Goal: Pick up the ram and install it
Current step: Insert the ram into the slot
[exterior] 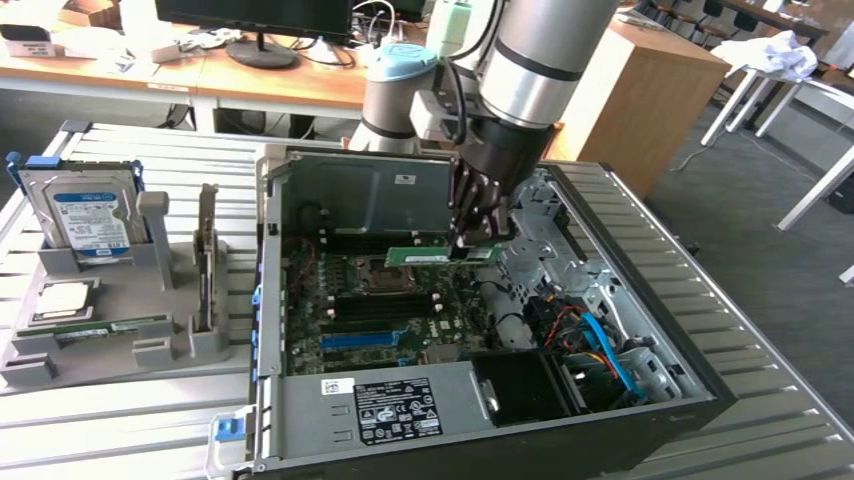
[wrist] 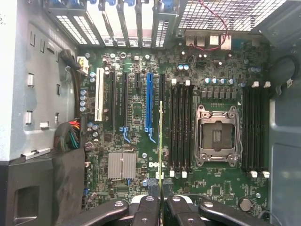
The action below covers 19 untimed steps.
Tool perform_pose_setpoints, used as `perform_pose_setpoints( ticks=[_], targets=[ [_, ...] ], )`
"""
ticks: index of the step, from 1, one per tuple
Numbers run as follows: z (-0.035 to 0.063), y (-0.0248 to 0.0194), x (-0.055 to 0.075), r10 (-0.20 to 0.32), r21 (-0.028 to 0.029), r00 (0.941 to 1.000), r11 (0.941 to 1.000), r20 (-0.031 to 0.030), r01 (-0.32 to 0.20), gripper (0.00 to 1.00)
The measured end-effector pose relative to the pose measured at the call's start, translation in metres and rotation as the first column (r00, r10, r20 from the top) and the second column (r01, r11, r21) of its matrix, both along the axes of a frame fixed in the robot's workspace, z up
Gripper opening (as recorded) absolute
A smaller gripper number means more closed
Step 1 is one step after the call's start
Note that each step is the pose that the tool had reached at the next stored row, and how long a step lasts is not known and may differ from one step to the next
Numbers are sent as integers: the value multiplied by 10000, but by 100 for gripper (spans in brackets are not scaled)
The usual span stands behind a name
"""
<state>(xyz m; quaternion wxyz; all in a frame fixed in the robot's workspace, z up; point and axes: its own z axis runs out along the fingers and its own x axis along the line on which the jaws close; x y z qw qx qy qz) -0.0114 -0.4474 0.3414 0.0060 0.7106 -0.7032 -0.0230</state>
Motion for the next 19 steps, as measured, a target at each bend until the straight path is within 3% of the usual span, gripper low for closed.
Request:
perform_pose_setpoints(
  ticks=[19],
  targets=[
    [-53,0,-1,-1,0,10000,10000,-1,1,13]
  ],
)
